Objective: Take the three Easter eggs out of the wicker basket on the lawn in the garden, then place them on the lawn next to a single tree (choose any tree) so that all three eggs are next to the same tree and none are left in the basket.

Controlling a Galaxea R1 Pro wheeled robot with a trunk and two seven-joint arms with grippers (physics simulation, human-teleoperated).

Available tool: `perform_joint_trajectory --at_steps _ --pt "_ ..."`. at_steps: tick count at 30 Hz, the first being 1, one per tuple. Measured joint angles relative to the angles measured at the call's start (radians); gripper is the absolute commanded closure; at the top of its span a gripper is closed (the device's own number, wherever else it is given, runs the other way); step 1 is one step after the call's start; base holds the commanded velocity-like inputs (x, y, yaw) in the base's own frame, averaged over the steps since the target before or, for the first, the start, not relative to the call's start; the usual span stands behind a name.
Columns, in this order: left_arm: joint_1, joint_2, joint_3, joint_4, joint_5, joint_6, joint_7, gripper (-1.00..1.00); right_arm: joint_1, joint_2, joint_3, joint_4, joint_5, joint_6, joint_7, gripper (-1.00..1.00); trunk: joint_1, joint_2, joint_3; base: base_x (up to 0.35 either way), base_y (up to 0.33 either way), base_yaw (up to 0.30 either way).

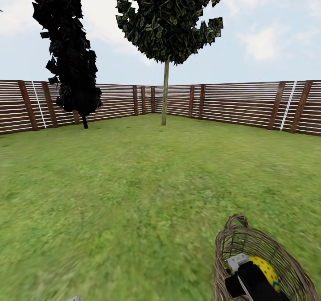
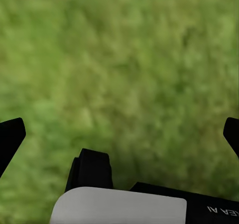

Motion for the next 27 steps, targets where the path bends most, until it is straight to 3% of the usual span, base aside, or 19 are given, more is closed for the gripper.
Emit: perform_joint_trajectory --at_steps 12,15,18,25,27 --pt "0.000 0.000 0.000 0.000 0.000 0.000 0.000 -1.00 0.000 -0.001 0.003 -0.001 -0.011 -0.011 0.009 1.00 0.008 -0.014 -0.006 0.000 0.000 0.000" --pt "0.001 0.017 0.004 -0.003 0.003 -0.011 -0.004 -1.00 0.000 -0.018 0.002 -0.005 -0.046 -0.019 0.012 1.00 0.008 -0.014 -0.006 0.000 0.000 0.000" --pt "0.001 0.033 0.005 -0.003 0.004 -0.023 -0.005 -1.00 0.000 -0.035 0.000 -0.007 -0.051 -0.017 0.010 1.00 0.008 -0.014 -0.006 0.000 0.000 0.000" --pt "0.001 0.034 0.005 -0.001 0.007 -0.035 -0.007 -1.00 0.000 -0.043 -0.002 -0.008 -0.059 -0.016 0.009 1.00 0.008 -0.014 -0.006 0.000 0.000 0.000" --pt "0.000 0.033 0.005 -0.002 0.008 -0.035 -0.007 -1.00 0.000 -0.044 -0.010 -0.008 -0.029 -0.016 0.010 1.00 0.008 -0.014 -0.006 0.000 0.000 -0.162"
